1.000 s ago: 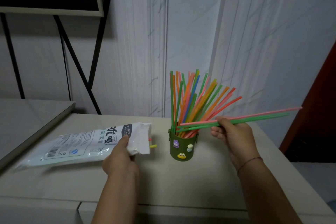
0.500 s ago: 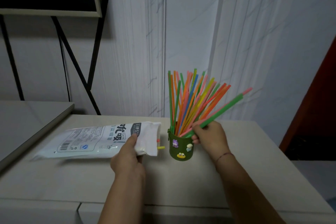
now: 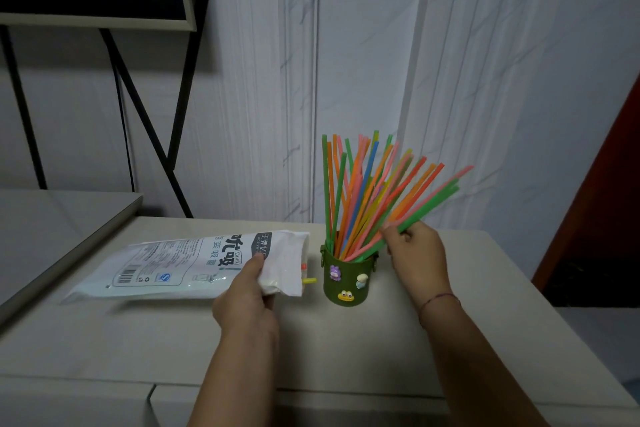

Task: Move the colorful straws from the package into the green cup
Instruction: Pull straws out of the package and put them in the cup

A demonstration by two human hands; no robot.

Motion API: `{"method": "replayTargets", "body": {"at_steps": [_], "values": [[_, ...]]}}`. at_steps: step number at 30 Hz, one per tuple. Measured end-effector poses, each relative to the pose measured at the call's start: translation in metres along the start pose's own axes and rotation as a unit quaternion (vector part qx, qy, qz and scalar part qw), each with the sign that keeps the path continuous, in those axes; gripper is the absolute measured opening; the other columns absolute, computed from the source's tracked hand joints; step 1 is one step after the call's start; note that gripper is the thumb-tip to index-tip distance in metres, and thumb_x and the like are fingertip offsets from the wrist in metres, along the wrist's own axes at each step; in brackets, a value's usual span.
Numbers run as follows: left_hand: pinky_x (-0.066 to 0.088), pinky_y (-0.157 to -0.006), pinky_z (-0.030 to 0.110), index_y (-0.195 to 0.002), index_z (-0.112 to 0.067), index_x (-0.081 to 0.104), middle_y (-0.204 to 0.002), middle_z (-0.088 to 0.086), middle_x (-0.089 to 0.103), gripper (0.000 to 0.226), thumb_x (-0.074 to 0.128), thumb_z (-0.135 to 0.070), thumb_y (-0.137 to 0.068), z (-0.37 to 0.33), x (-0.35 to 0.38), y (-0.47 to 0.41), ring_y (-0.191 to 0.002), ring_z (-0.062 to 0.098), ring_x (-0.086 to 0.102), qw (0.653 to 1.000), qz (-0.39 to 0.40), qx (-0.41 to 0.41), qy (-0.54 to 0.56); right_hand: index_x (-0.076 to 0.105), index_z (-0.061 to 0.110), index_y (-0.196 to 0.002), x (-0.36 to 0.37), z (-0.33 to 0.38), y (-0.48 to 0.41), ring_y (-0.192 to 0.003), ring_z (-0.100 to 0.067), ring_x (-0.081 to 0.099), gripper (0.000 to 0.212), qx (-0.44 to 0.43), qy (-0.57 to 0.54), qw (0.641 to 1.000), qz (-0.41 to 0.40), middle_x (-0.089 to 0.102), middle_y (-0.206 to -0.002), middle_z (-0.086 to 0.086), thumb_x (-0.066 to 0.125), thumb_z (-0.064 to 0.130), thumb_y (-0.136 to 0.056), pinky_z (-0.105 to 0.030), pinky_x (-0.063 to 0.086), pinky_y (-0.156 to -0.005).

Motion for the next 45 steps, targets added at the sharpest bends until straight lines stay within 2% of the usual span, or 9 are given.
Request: {"method": "replayTargets", "body": {"at_steps": [6,10,15,20,23,28,35,40,45], "values": [[0.056,-0.076,0.035,-0.113,-0.008,0.06,-0.119,0.012,0.066,0.037,0.067,0.006,-0.08,0.0,0.0,0.001,-0.075,0.015,0.064,1.0,0.003,0.002,-0.003,0.045,0.024,-0.055,0.013,0.007,0.001,-0.049,-0.004,0.042,0.038,-0.038,0.062,0.997,0.011,0.044,-0.051,0.005,0.056,0.024,-0.091,-0.01,0.029,-0.04],[0.057,-0.073,0.034,-0.124,-0.005,0.059,-0.122,0.013,0.065,0.046,0.068,0.006,-0.08,0.001,0.0,0.0,-0.077,0.015,0.064,1.0,0.005,0.003,-0.008,0.049,0.024,-0.056,0.016,-0.003,0.0,-0.052,-0.007,0.044,0.034,-0.002,0.037,0.999,0.035,0.047,-0.053,0.005,0.061,0.023,-0.088,-0.019,0.03,-0.047],[0.055,-0.075,0.032,-0.127,-0.004,0.059,-0.123,0.012,0.066,0.048,0.068,0.004,-0.08,0.002,0.004,0.0,-0.084,0.017,0.065,1.0,0.02,0.002,-0.019,0.053,0.015,-0.083,0.022,-0.011,0.005,-0.057,-0.014,0.053,0.015,0.036,-0.046,0.996,0.068,0.057,-0.069,-0.003,0.068,0.02,-0.082,-0.021,0.041,-0.05],[0.057,-0.073,0.032,-0.095,-0.013,0.065,-0.103,0.005,0.071,0.024,0.072,0.002,-0.078,-0.002,0.006,0.001,-0.077,0.012,0.069,0.998,0.03,0.027,-0.042,0.057,0.002,-0.078,0.023,-0.025,0.02,-0.033,-0.006,0.045,0.032,0.147,-0.062,0.976,0.151,0.055,-0.053,-0.005,0.069,0.032,-0.081,-0.015,0.035,-0.035],[0.057,-0.069,0.029,-0.087,-0.016,0.066,-0.093,0.001,0.073,0.02,0.076,-0.002,-0.076,-0.006,0.007,0.001,-0.066,0.006,0.071,0.996,0.037,0.056,-0.052,0.056,0.006,-0.071,0.039,-0.031,0.044,-0.035,-0.008,0.053,0.032,0.237,-0.099,0.927,0.272,0.056,-0.045,-0.002,0.062,0.033,-0.087,-0.016,0.044,-0.039],[0.057,-0.069,0.025,-0.099,-0.018,0.069,-0.094,-0.005,0.075,0.03,0.08,-0.009,-0.073,-0.018,0.015,0.009,-0.076,0.005,0.073,0.981,0.068,0.158,-0.091,0.057,-0.002,-0.112,0.083,-0.014,0.068,-0.089,-0.028,0.065,0.04,0.356,-0.365,0.805,0.303,0.066,-0.103,-0.02,0.047,0.032,-0.095,-0.037,0.055,-0.07],[0.056,-0.065,0.018,-0.106,-0.027,0.067,-0.093,-0.014,0.074,0.04,0.084,-0.02,-0.069,-0.033,0.025,0.026,-0.081,-0.005,0.07,0.927,0.109,0.293,-0.205,0.068,0.002,-0.107,0.116,0.015,0.088,-0.085,-0.028,0.07,0.028,0.38,-0.504,0.705,0.324,0.074,-0.099,-0.015,0.056,0.021,-0.09,-0.038,0.054,-0.083],[0.055,-0.079,0.024,-0.116,-0.019,0.065,-0.103,-0.012,0.073,0.053,0.086,-0.019,-0.067,-0.042,0.028,0.026,-0.09,-0.002,0.07,0.913,0.119,0.32,-0.224,0.068,-0.002,-0.104,0.12,0.015,0.089,-0.079,-0.029,0.071,0.025,0.391,-0.526,0.686,0.315,0.074,-0.093,-0.018,0.057,0.016,-0.09,-0.04,0.058,-0.072],[0.058,-0.08,0.026,-0.108,-0.023,0.068,-0.101,-0.01,0.075,0.041,0.083,-0.014,-0.071,-0.041,0.016,0.013,-0.09,0.005,0.072,0.947,0.103,0.256,-0.165,0.067,0.002,-0.091,0.113,0.007,0.081,-0.057,-0.022,0.07,0.022,0.369,-0.47,0.752,0.278,0.072,-0.063,-0.011,0.051,0.018,-0.093,-0.028,0.057,-0.048]]}}
Point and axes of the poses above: each hand's wrist, its own y-axis away from the middle knuckle, its own x-axis out of the palm, z = x × y, the point moved 7 cm from there along -y, towards the middle knuckle
